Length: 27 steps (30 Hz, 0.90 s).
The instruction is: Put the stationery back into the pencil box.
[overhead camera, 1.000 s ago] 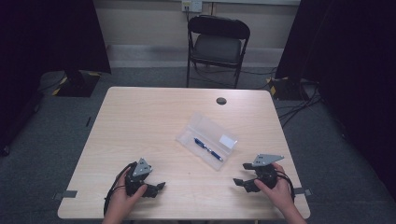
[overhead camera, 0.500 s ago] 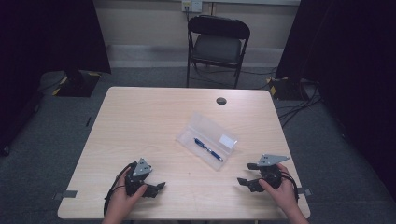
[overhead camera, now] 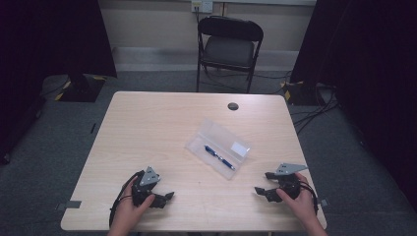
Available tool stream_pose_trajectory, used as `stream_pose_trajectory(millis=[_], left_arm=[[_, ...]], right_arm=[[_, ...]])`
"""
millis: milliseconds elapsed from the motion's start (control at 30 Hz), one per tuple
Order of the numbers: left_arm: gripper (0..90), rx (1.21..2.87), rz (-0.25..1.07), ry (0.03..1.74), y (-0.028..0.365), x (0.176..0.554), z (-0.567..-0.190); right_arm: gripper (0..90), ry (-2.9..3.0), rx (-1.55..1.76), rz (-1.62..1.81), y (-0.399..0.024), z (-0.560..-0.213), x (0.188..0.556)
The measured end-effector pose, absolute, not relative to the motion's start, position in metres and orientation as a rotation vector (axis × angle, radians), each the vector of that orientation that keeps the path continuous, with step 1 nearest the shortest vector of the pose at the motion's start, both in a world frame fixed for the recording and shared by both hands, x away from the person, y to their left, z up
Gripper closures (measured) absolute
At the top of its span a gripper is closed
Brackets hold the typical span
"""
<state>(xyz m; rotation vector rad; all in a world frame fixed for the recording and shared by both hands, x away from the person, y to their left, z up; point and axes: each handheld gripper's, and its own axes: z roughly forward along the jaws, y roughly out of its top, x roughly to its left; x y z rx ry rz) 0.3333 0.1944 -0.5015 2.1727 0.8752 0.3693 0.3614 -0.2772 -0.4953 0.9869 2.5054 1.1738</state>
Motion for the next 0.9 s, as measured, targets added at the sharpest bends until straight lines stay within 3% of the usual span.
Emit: stream_pose_trajectory(millis=[900], left_arm=[[12.7,2.173,0.369,0.875,0.1944,0.3333,-0.5015]], right_arm=[[18.7,2.479,0.908,1.098,-0.2829,-0.4995,0.3590]])
